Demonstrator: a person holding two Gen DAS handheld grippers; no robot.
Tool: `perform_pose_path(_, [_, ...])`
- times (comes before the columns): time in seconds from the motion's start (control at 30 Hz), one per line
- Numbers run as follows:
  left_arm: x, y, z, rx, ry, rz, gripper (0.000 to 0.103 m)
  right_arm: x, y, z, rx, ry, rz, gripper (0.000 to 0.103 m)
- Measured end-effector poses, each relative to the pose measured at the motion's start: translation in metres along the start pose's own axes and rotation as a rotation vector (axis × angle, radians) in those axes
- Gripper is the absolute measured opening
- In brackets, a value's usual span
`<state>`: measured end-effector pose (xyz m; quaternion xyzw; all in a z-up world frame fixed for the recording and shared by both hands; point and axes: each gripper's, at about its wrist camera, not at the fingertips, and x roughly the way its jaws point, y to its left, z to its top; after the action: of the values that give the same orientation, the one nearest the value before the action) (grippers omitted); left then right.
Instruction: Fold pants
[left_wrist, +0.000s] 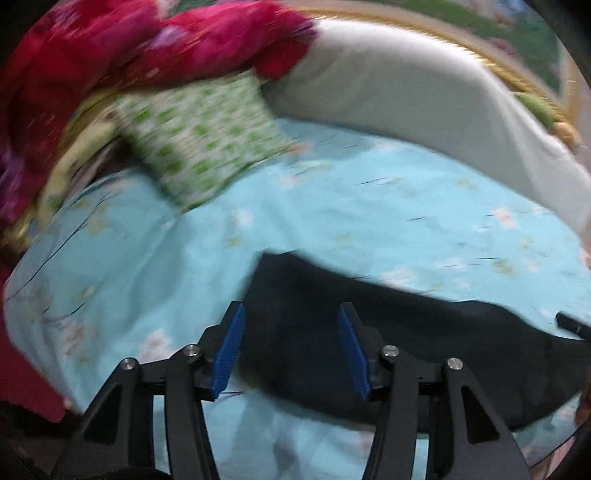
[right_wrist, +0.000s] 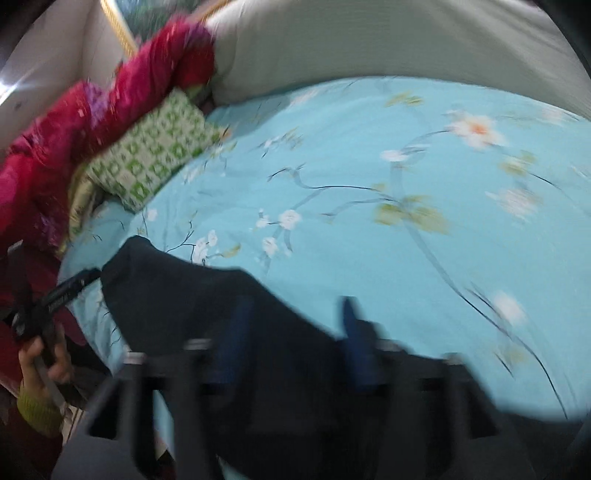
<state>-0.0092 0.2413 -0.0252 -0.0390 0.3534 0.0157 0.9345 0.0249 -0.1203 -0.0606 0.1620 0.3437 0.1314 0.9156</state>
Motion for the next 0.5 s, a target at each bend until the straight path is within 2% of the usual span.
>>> perform_pose_path(0.13, [0.001,-0.063,0.008,0.124,0.014,-0.16,0.059,-0.059,-0.029,-0.044,0.095,-0.042,-0.055,0.064])
perform_pose_path(0.23, [0.014,-0.118,0.007,0.22,0.062,-0.271,0.059,-0.095,-0.054,-0.074,0.187,-0.064,-0.1,0.064])
perform_pose_path(0.33, [0.021,-0.181,-0.001,0.328,0.124,-0.409,0.06,-0.123,-0.066,-0.094,0.238,-0.082,-0.15,0.064])
perform_pose_path(0.5, [0.026,-0.263,-0.019,0.481,0.22,-0.565,0.063,-0.152,-0.087,-0.122,0.343,-0.109,-0.211,0.064])
